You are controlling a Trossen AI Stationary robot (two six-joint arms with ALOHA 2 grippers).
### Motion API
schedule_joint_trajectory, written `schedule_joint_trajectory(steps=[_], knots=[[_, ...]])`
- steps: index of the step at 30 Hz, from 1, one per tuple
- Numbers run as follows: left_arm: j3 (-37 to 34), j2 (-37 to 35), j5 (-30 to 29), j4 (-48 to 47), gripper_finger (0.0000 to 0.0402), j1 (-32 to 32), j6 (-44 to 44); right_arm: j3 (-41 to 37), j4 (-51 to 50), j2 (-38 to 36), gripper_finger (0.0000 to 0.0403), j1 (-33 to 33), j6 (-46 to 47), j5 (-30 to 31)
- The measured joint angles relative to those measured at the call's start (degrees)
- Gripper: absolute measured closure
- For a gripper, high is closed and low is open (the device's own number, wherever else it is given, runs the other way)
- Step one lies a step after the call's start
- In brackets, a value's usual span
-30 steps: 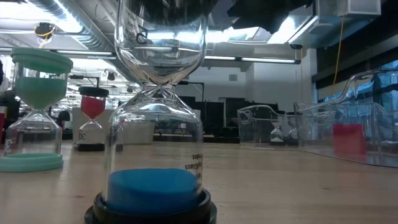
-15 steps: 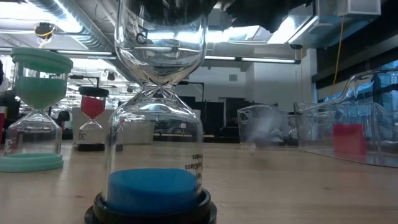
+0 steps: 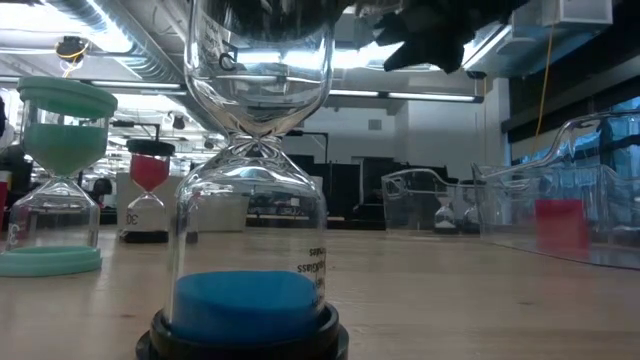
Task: Pick & Place Office items
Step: Put the white digital clock into the gray bin
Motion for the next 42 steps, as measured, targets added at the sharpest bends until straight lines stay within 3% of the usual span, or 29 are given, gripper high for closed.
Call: schedule_joint_trajectory(steps=[7, 15, 22, 29, 34, 42], knots=[[0.0, -2.1, -2.4, -5.4, 0.0292, -0.1, -3.7, 0.0, -3.6, 0.0, 0.0076, 0.4, 7.1, -9.1], [0.0, -9.3, -2.9, -16.2, 0.0242, -1.1, -13.2, 3.1, -8.3, 0.0, 0.0076, 4.5, 12.8, -13.5], [0.0, -13.2, -2.8, -25.3, 0.0237, -2.3, -20.0, 5.4, -10.1, 0.0, 0.0076, 12.5, 13.2, -13.7], [0.0, -13.1, -2.8, -27.8, 0.0239, -3.8, -22.5, 5.5, -3.7, 2.4, 0.0076, 19.2, 13.2, -12.7], [0.0, -13.0, -2.8, -27.7, 0.0238, -4.8, -22.5, 5.5, 0.0, 7.1, 0.0076, 21.0, 13.6, -13.7], [0.0, -13.0, -2.8, -28.2, 0.0241, -6.0, -22.9, 5.5, 0.3, 12.1, 0.0076, 21.2, 24.2, -16.9]])
